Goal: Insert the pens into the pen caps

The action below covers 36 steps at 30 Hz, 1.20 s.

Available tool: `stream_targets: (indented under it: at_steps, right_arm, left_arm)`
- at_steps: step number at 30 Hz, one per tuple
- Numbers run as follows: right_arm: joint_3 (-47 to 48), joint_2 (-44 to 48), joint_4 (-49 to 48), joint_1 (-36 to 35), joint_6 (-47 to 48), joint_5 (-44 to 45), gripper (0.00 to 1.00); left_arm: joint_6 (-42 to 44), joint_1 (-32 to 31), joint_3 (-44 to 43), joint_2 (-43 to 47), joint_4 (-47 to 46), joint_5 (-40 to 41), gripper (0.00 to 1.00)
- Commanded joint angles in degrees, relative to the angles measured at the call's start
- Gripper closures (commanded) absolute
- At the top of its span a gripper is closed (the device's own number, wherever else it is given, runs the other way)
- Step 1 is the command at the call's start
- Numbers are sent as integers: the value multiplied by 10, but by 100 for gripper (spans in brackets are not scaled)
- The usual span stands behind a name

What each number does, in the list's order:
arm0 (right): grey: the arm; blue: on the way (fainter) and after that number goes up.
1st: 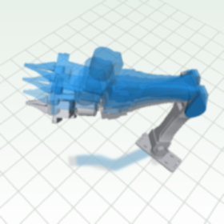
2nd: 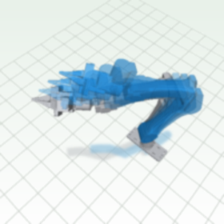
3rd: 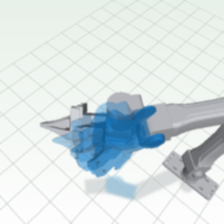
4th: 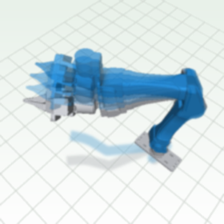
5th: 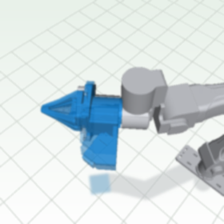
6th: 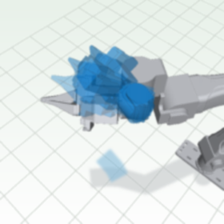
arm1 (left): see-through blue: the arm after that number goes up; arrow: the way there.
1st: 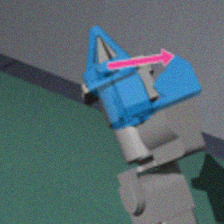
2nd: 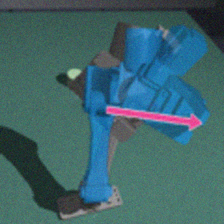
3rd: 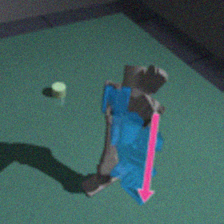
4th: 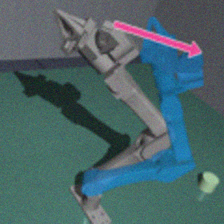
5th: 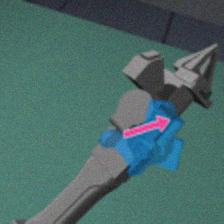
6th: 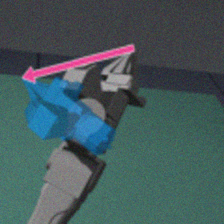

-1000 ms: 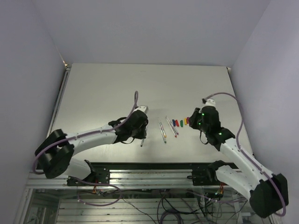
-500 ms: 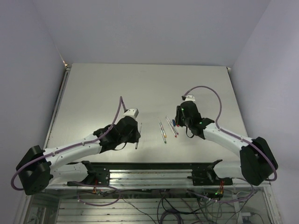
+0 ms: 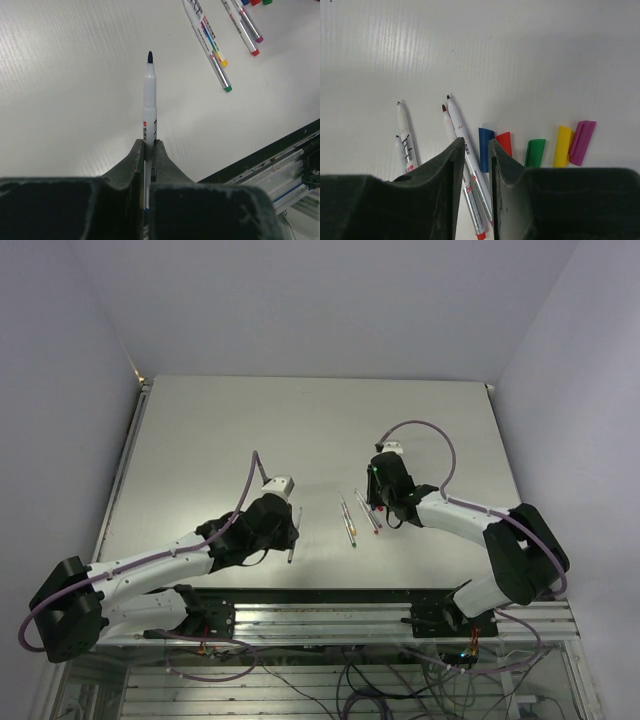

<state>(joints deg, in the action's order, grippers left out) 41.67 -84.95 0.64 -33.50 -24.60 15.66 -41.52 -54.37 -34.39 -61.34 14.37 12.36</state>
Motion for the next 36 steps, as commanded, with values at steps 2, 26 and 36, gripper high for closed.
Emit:
stream_targets:
  at_steps: [2, 26, 36]
  right_arm:
    - [30, -25, -20, -4, 8, 17, 74]
    - [48, -96, -29, -5, 23, 40, 75]
    - [39, -106, -31, -5, 14, 30, 75]
  left_arm:
    - [-3, -5, 13, 11, -18, 3, 93]
    - [-3, -5, 18, -8, -27, 2, 93]
    - [-6, -5, 20, -10, -22, 5, 93]
